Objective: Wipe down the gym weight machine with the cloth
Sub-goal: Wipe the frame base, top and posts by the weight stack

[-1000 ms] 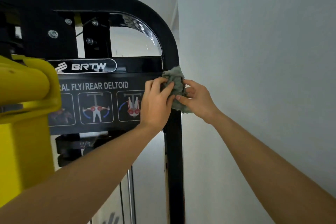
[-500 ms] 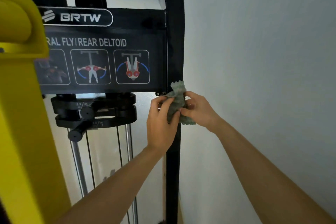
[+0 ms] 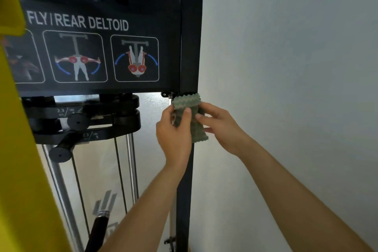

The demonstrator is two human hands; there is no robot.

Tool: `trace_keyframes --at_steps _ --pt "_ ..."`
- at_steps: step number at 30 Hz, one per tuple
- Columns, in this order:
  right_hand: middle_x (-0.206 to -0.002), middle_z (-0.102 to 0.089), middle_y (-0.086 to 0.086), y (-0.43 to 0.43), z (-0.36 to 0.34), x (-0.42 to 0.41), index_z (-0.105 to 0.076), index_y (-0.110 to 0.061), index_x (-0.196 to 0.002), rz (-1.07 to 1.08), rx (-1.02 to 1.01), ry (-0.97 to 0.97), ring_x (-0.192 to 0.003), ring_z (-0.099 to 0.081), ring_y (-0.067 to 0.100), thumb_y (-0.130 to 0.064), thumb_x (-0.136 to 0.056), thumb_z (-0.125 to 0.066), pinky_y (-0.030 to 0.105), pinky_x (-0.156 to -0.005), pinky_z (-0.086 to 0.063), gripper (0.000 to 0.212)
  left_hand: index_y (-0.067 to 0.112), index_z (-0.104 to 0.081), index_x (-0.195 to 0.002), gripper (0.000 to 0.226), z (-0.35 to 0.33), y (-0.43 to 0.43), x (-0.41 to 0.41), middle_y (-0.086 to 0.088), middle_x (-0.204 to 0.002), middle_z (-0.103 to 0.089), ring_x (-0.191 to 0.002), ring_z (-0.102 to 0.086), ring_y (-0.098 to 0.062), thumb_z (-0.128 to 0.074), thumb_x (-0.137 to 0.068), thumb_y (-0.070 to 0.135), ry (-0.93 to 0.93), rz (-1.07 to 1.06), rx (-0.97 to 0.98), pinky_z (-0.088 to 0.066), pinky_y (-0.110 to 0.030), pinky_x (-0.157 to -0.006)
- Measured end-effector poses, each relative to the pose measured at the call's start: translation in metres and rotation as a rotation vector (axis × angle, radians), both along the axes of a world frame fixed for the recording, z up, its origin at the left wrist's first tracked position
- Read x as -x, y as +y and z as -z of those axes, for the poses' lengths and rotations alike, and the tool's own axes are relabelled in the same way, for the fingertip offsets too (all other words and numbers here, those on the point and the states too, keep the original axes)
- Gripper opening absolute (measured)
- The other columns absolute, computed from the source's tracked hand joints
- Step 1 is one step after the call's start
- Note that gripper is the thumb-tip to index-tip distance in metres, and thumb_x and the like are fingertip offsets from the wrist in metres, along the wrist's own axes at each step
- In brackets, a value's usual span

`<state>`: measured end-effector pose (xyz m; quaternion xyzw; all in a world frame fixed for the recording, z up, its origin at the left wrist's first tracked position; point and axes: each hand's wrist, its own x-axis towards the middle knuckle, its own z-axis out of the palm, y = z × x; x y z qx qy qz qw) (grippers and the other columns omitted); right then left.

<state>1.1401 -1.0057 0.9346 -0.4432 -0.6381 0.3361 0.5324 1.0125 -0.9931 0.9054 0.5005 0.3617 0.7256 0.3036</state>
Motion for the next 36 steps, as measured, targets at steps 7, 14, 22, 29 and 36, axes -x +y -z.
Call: trace_keyframes --at_steps 7,14,22,29,36 --pt "-0.122 -0.071 -0.007 0.011 -0.030 0.012 -0.064 -0.023 -0.132 0.094 -0.070 0.113 -0.114 -0.065 0.011 -0.024 -0.105 -0.050 0.034 -0.098 -0.054 0.030 0.025 -0.073 -0.109 0.013 -0.017 0.005 -0.006 0.021 -0.090 -0.072 -0.089 -0.067 0.004 -0.068 -0.097 0.025 -0.133 0.073 -0.031 -0.057 -0.025 -0.083" --pt "-0.119 -0.071 -0.004 0.020 -0.055 0.018 -0.065 -0.018 -0.129 0.106 -0.111 0.229 -0.108 -0.068 0.009 -0.019 -0.104 -0.053 0.024 -0.086 -0.056 0.029 0.021 -0.073 -0.095 0.008 -0.037 0.019 -0.004 0.011 -0.086 -0.071 -0.084 -0.068 -0.004 -0.069 -0.096 0.028 -0.130 0.084 0.005 -0.060 -0.036 -0.084" --pt "-0.130 -0.066 -0.005 0.024 -0.045 0.018 -0.057 -0.022 -0.140 0.063 -0.064 0.227 -0.118 -0.063 0.014 -0.014 -0.101 -0.057 0.031 -0.091 -0.058 0.040 0.023 -0.071 -0.110 0.015 -0.026 0.026 -0.001 0.012 -0.099 -0.071 -0.095 -0.068 -0.005 -0.067 -0.097 0.030 -0.052 0.110 -0.001 -0.059 -0.039 -0.090" --pt "-0.128 -0.068 -0.004 0.022 -0.008 0.015 -0.060 -0.026 -0.137 0.014 0.037 0.250 -0.119 -0.063 0.015 -0.018 -0.102 -0.057 0.032 -0.091 -0.058 0.037 0.029 -0.069 -0.116 0.022 0.014 0.018 0.001 0.005 -0.114 -0.059 -0.095 -0.059 0.013 -0.069 -0.094 0.033 -0.024 0.074 0.061 -0.046 -0.007 -0.078" --pt "-0.127 -0.069 -0.003 0.018 0.027 0.007 -0.063 -0.024 -0.134 -0.037 0.164 0.298 -0.121 -0.063 0.017 -0.030 -0.101 -0.058 0.049 -0.105 -0.050 0.034 0.024 -0.070 -0.118 0.029 0.048 0.010 0.006 0.002 -0.120 -0.054 -0.092 -0.058 0.014 -0.069 -0.093 0.037 -0.067 0.133 0.164 -0.044 0.001 -0.068"
